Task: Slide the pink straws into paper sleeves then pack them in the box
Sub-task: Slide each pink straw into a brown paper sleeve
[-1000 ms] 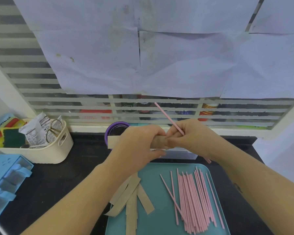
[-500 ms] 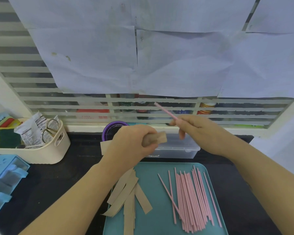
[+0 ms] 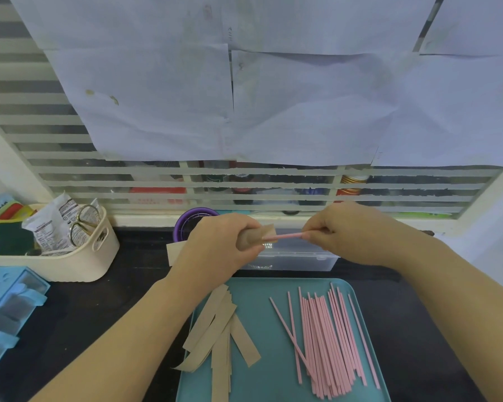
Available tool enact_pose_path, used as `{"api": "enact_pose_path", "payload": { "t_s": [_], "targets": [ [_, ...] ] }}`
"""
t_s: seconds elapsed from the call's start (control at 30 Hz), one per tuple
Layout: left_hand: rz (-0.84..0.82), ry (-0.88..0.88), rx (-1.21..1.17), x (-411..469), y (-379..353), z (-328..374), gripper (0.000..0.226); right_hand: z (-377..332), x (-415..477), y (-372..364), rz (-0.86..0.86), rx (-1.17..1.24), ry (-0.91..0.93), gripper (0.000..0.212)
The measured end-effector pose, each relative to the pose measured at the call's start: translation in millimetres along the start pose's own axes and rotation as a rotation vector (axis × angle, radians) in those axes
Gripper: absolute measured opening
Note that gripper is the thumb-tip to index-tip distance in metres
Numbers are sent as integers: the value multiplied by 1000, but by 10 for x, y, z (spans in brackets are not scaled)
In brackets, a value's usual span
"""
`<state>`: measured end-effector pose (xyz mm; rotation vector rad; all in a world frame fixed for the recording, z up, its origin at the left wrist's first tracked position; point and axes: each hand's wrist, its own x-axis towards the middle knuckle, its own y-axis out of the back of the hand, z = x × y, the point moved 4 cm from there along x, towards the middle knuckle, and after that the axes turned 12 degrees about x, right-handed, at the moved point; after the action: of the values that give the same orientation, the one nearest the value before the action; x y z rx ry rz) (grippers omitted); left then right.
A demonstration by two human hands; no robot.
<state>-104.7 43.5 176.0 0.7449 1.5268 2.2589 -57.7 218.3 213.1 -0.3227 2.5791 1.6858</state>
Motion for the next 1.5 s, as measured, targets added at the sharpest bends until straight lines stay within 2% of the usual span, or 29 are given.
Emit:
{"api": "enact_pose_path", "payload": {
  "t_s": [0.2, 0.43, 0.53, 0.83, 0.97, 1.03, 1.1, 1.17, 1.33, 1.5],
  "targets": [
    [-53, -24, -46, 5, -71, 38, 23, -65, 91, -59, -41, -32, 55, 30],
    [-188, 110, -314, 9, -74, -39, 25, 28, 134, 27, 254, 66, 131, 16],
    [-247, 144, -390, 15, -67, -73, 23, 41, 176, -6, 286, 41, 170, 11],
    [-274, 203, -541, 17, -88, -48, 17, -33, 280, -94, 220, 6, 266, 15],
    [-263, 205, -533, 26, -86, -34, 20, -5, 269, -7, 274, -41, 220, 36],
    [-251, 223, -540, 26, -79, -56, 20, 124, 227, 79, 312, 197, 117, 40],
    [-249, 244, -552, 22, -83, -77, 19, 253, 187, 97, 311, 552, 17, 21],
    [-256, 246, -553, 19, -94, -77, 18, 325, 185, 67, 331, 766, -51, 10],
    [-248, 266, -581, 27, -167, -47, 18, 303, 279, -16, 305, 957, -96, 8],
    [-274, 287, -679, 19, -237, 56, 15, 223, 313, 3, 231, 873, -54, 8]
  ]
}}
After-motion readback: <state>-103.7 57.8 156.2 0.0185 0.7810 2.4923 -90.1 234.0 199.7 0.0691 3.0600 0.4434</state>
